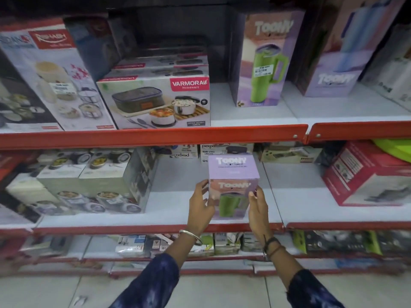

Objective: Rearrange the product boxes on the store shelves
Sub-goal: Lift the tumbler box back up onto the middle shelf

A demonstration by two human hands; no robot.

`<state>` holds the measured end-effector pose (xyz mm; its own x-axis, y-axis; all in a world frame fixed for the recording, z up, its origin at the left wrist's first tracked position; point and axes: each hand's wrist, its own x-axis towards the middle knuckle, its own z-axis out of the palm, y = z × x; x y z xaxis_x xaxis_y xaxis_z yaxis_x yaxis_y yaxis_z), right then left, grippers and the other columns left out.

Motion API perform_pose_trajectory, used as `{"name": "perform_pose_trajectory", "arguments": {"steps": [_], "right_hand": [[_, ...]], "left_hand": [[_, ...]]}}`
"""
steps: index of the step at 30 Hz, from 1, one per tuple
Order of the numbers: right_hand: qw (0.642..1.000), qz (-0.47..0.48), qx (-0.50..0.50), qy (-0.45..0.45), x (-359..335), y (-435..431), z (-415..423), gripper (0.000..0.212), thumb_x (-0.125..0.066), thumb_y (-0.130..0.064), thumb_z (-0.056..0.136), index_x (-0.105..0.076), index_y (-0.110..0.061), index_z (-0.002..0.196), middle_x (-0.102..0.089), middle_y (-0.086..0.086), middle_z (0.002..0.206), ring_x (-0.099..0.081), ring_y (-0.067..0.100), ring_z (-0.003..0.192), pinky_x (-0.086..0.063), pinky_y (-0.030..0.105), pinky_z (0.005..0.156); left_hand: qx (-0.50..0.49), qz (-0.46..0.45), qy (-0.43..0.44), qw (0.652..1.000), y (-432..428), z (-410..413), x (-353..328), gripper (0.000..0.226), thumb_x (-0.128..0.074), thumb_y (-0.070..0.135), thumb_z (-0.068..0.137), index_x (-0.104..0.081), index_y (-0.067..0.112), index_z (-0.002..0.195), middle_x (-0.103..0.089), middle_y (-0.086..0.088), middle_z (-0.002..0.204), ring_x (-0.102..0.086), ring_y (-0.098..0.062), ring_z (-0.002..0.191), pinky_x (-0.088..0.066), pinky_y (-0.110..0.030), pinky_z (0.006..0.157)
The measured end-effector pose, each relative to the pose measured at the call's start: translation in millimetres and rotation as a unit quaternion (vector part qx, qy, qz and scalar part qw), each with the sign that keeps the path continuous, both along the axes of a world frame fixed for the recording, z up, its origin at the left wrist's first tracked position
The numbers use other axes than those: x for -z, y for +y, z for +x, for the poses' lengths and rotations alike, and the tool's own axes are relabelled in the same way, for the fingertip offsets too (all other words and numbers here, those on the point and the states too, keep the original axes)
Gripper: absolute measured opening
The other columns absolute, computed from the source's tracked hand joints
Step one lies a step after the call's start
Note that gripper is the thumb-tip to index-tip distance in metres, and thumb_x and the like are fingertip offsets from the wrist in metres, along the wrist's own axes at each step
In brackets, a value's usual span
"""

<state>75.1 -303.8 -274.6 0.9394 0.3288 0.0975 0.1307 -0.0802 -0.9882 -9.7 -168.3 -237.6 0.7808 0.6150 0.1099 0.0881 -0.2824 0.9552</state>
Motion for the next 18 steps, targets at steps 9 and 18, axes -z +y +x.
{"name": "perform_pose_trajectory", "arguments": {"steps": [9,18], "right_hand": [[0.984,0.077,0.047,-0.150,-76,-11,-15,0.038,-0.040,-0.039,0.091,-0.058,-0.012,0.113,-0.056,-0.005,0.110,-0.053,-0.005,0.104,-0.041,0.012,0.088],[0.975,0.095,0.083,-0.185,-136,-2,-1,0.032,-0.054,-0.026,0.090,-0.065,-0.004,0.111,-0.061,0.010,0.105,-0.056,-0.014,0.090,-0.040,0.003,0.077]], "left_hand": [[-0.043,0.060,-0.124,0.990,0,-36,-58,0.033,-0.062,0.011,0.089,-0.054,0.030,0.115,-0.061,0.013,0.108,-0.057,0.014,0.096,-0.047,-0.006,0.075],[-0.086,0.082,-0.181,0.976,10,-29,-115,0.026,-0.064,0.026,0.088,-0.066,0.016,0.112,-0.067,0.017,0.099,-0.061,0.013,0.084,-0.048,-0.007,0.065]]}}
